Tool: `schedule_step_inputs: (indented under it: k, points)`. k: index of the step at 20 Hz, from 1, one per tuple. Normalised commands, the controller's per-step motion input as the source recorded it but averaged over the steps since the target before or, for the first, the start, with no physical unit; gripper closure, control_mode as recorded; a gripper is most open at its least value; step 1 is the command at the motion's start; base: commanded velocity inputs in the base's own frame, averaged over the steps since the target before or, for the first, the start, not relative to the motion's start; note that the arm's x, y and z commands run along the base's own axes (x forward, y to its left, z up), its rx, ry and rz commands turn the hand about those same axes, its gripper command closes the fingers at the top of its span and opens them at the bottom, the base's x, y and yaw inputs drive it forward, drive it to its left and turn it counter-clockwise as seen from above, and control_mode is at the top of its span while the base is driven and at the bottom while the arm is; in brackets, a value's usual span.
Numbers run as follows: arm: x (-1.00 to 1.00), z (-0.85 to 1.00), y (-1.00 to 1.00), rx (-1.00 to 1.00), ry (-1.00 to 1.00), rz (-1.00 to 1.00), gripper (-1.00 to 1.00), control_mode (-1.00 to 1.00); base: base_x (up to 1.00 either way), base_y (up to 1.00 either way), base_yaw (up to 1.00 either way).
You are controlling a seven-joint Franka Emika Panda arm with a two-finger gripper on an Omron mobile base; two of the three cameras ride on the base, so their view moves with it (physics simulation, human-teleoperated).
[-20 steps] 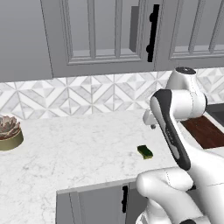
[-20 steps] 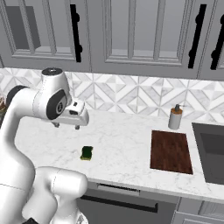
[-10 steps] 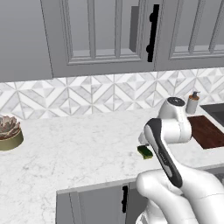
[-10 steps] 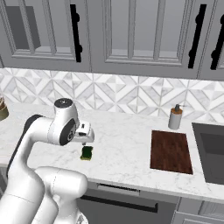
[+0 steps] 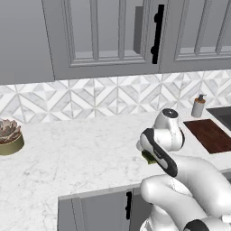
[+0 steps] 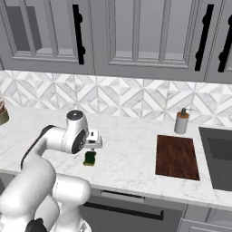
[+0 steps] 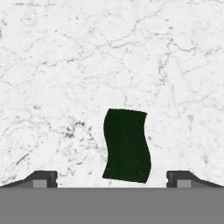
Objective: Pick up the sponge from the counter and clean the cutting board by briefly scrubbing or pressing down on the cutting board. Once finished, release the sponge.
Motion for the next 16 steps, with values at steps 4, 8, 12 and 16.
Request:
schedule_step_inputs:
  k: [4,8,12,16]
  points:
    - [0.44,-0.25,0.01,0.00,0.18,0.00,-1.00,-1.00,0.00,0.00,0.00]
    - [0.21,-0.36,0.00,0.00,0.19,0.00,-1.00,-1.00,0.00,0.00,0.00]
    - [0.00,-0.38,-0.03,0.00,0.06,0.02,-1.00,-1.00,0.00,0.00,0.00]
    - [0.00,-0.42,-0.01,0.00,0.04,0.05,-1.00,-1.00,0.00,0.00,0.00]
